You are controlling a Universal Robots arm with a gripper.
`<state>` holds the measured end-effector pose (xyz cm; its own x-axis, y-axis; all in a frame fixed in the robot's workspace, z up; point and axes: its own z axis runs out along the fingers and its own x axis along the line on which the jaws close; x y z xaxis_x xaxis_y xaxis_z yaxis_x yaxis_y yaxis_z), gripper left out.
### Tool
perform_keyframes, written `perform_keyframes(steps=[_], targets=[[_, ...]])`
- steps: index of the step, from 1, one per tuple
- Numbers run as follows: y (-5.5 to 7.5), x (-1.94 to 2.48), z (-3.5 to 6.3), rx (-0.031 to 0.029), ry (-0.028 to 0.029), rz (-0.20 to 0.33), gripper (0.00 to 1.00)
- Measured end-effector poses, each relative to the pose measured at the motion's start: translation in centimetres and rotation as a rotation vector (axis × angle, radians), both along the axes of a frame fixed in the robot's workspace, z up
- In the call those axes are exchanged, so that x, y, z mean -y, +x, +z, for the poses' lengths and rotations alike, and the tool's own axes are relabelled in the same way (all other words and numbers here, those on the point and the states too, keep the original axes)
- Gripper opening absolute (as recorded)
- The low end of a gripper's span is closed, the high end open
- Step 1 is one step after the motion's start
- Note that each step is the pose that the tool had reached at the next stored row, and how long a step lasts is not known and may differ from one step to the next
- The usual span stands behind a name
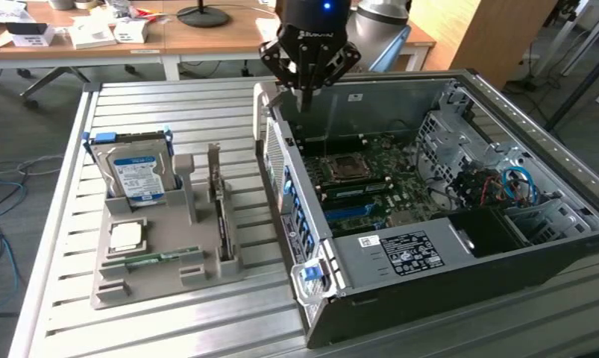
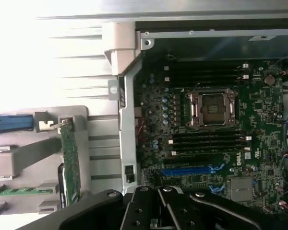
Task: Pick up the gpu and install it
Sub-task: 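Reach for the gpu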
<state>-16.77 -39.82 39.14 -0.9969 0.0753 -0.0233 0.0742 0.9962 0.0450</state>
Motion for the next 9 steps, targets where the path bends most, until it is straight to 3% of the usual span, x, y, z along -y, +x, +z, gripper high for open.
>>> perform_keyframes(steps=[9], targets=[[-2.6, -0.12, -0.24, 0.0001, 0.0001, 0.000, 0.11]])
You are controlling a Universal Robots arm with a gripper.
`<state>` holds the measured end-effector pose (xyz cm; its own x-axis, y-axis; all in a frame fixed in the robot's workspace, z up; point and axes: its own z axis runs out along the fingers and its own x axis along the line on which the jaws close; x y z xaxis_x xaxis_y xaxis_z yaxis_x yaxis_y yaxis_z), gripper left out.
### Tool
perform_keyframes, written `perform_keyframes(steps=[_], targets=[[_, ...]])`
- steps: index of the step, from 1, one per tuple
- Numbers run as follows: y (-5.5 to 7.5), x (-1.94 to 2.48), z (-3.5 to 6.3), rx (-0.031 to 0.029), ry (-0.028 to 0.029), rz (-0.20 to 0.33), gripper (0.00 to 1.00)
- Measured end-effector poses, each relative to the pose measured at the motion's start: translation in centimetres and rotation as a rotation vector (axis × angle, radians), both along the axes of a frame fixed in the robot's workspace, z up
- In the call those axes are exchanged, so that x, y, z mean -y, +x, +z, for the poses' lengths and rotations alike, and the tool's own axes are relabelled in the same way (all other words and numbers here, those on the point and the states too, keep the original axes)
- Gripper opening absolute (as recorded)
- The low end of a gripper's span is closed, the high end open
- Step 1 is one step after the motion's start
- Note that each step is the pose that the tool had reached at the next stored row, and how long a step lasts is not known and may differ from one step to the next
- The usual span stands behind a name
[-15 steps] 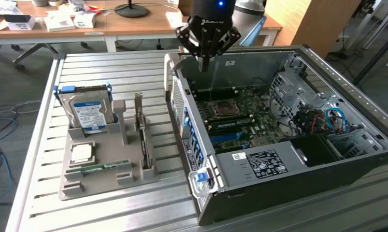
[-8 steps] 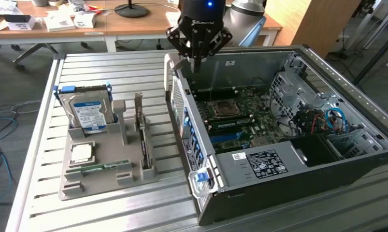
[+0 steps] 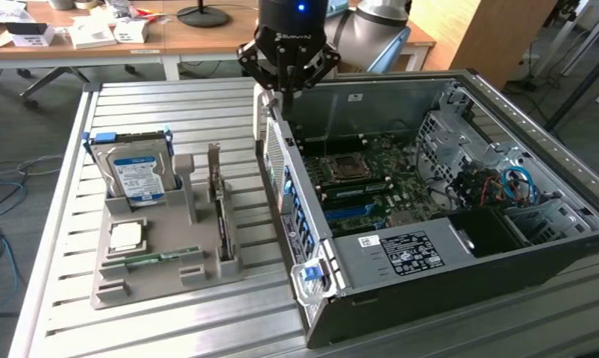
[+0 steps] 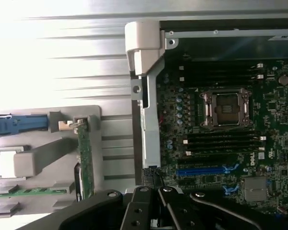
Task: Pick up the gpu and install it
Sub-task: 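Reach for the gpu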
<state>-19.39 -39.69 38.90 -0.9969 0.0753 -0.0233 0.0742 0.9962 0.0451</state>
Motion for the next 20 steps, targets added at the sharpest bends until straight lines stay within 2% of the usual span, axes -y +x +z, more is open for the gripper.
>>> perform_keyframes(steps=[7, 20], targets=[[-2.1, -0.25, -0.21, 0.0000, 0.0000, 0.000, 0.11], [-5.1, -0.43, -0.59, -0.0001, 0.0000, -0.001, 0.11]])
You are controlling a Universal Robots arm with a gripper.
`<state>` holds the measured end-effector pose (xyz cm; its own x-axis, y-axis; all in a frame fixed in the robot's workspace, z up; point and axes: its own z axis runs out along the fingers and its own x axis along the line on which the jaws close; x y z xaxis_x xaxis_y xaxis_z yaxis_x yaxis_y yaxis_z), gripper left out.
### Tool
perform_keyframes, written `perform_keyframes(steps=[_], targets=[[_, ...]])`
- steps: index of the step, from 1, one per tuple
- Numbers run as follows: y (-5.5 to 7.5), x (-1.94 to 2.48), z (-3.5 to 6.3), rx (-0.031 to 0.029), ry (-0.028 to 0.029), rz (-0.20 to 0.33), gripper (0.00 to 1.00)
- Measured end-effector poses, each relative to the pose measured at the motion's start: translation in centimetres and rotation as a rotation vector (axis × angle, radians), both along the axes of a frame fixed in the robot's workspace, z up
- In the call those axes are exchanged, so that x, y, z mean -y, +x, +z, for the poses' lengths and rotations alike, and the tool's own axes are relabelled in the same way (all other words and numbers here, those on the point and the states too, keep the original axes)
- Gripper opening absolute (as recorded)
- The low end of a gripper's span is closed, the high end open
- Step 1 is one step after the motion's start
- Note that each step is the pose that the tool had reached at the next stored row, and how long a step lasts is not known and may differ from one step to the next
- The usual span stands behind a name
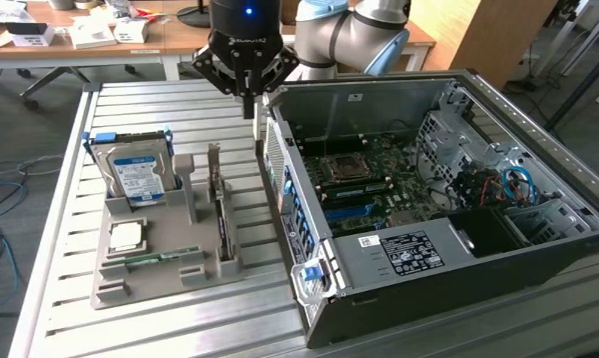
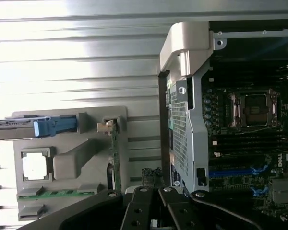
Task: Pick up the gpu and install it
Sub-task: 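Reach for the gpu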
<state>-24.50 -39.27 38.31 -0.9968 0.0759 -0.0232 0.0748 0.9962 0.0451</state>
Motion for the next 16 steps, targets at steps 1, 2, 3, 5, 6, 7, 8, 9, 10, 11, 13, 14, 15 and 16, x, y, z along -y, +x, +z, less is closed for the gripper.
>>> perform_keyframes(steps=[1, 2, 3, 5, 6, 7, 8, 9, 10, 11, 13, 14, 15, 16], targets=[[-0.3, -0.02, -0.04, 0.0000, 0.0000, 0.000, 0.11], [-0.5, -0.04, -0.07, 0.0000, 0.0000, 0.000, 0.11], [-0.8, -0.06, -0.10, -0.0001, 0.0000, 0.000, 0.11], [-1.3, -0.08, -0.16, -0.0001, -0.0001, 0.000, 0.11], [-1.6, -0.10, -0.18, -0.0001, -0.0001, 0.000, 0.11], [-1.8, -0.11, -0.20, -0.0001, -0.0001, 0.000, 0.11], [-2.1, -0.12, -0.22, -0.0001, -0.0001, 0.000, 0.11], [-2.4, -0.14, -0.25, 0.0000, 0.0000, 0.000, 0.11], [-2.7, -0.14, -0.26, 0.0000, -0.0001, 0.000, 0.11], [-2.9, -0.15, -0.28, 0.0000, 0.0000, 0.000, 0.11], [-3.3, -0.16, -0.31, -0.0001, -0.0001, 0.000, 0.11], [-3.5, -0.16, -0.33, -0.0001, -0.0001, 0.000, 0.11], [-3.7, -0.16, -0.35, -0.0002, -0.0002, 0.000, 0.11], [-3.8, -0.16, -0.37, -0.0002, -0.0003, 0.000, 0.11]])
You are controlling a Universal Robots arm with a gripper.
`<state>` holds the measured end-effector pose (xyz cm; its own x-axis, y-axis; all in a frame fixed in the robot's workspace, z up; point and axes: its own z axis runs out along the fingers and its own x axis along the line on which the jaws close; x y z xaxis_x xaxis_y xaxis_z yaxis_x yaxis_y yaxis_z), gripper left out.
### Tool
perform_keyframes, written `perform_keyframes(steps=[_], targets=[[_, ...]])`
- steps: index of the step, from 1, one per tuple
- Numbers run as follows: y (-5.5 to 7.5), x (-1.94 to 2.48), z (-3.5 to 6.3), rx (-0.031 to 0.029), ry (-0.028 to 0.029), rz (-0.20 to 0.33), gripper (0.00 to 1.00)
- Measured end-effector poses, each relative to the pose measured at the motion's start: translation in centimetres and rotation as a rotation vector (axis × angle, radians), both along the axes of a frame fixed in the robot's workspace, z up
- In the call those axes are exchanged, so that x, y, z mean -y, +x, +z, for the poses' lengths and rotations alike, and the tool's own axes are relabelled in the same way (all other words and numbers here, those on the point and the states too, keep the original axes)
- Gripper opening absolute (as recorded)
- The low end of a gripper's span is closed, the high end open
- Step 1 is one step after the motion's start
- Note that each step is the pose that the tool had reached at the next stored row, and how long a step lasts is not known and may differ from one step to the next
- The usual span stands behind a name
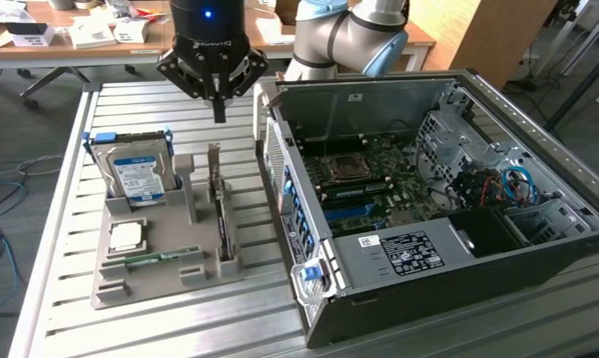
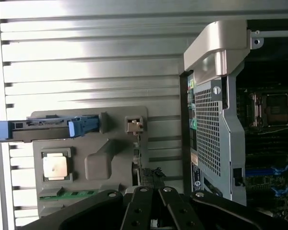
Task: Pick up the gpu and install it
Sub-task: 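Reach for the gpu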
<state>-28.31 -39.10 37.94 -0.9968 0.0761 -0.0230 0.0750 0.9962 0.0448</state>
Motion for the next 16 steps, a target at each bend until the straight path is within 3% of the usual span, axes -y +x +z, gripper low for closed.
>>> perform_keyframes(steps=[9, 16], targets=[[-0.94, -0.01, -0.17, -0.0012, -0.0002, 0.000, 0.11], [-0.95, -0.01, -0.17, -0.0013, -0.0002, 0.000, 0.11]])
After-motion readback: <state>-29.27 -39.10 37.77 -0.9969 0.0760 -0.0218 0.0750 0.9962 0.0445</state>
